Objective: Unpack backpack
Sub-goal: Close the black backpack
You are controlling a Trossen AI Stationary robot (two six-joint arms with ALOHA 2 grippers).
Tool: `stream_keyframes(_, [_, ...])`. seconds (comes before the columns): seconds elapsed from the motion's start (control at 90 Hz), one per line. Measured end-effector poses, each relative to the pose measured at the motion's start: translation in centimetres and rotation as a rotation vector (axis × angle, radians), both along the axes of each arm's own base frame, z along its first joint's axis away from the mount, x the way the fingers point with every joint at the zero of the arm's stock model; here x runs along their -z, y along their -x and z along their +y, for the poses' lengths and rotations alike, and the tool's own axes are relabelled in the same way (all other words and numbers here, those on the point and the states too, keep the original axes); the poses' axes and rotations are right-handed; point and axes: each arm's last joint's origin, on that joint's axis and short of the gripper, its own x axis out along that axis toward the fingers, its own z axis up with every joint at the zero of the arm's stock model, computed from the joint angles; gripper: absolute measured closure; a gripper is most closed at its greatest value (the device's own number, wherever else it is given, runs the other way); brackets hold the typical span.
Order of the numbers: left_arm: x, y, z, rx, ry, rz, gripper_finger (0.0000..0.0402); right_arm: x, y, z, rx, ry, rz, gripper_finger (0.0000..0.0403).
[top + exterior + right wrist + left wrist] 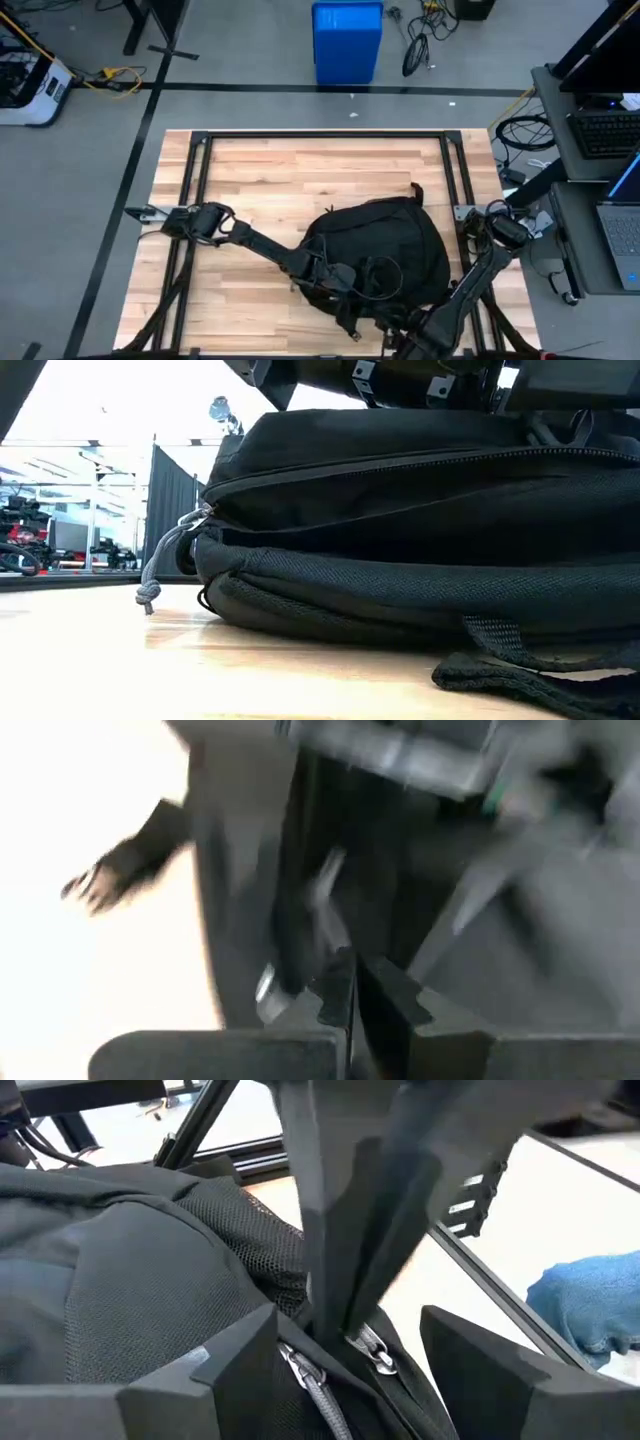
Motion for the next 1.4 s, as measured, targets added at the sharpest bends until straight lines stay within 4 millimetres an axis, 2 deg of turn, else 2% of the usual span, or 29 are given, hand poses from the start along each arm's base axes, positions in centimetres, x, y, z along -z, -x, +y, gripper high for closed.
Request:
stream_keyframes(0.1, [0.0, 0.0, 0.0, -0.001, -0.001, 0.002, 0.0169, -0.1, 1.3, 0.4, 0.067, -0.072, 0.070, 0.0386])
stream_keyframes(0.356, [0.2, 0.1, 0.1, -0.001, -0.008, 0.024, 0.0169, -0.9, 4.4, 1.6, 0.197, -0.098, -0.051, 0.0298])
stream_keyframes(0.611, [0.2, 0.1, 0.1, -0.001, -0.009, 0.025, 0.0169, 0.0, 4.3, 1.6, 0.241, -0.123, -0.083, 0.0227])
stream_keyframes(0.856, [0.2, 0.1, 0.1, -0.001, -0.009, 0.023, 0.0169, 2.1, 3.8, 0.3, 0.259, -0.069, -0.057, 0.0199])
stream_keyframes(1.0, [0.2, 0.1, 0.1, -0.002, -0.009, 0.023, 0.0169, 2.7, 3.1, 0.0, 0.225, -0.077, -0.054, 0.0200])
stream_keyframes(1.111, [0.2, 0.1, 0.1, -0.002, -0.009, 0.022, 0.0169, 3.2, 2.2, 0.2, 0.169, -0.128, -0.047, 0.0221])
stream_keyframes(1.267, [0.2, 0.0, 0.1, -0.001, -0.011, 0.022, 0.0169, 3.6, 1.0, 0.0, 0.118, -0.160, -0.024, 0.0273])
stream_keyframes(1.4, [0.2, 0.0, 0.1, -0.003, -0.011, 0.022, 0.0169, 3.5, 0.9, -0.3, 0.091, -0.152, 0.006, 0.0350])
